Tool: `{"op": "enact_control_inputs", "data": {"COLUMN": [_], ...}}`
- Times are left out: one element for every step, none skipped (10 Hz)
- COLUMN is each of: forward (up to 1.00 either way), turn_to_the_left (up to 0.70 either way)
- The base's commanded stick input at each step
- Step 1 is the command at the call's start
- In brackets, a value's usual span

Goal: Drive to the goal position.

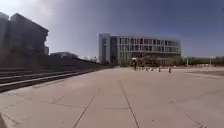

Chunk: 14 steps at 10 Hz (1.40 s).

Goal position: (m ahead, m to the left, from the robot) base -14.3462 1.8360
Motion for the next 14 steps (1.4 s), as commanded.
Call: {"op": "enact_control_inputs", "data": {"forward": [1.00,1.00,1.00,1.00,1.00,1.00,1.00,1.00,1.00,1.00,1.00,1.00,1.00,1.00], "turn_to_the_left": [0.00,0.00,0.00,0.00,0.00,0.00,0.00,0.00,0.00,0.00,0.00,0.00,0.00,0.00]}}
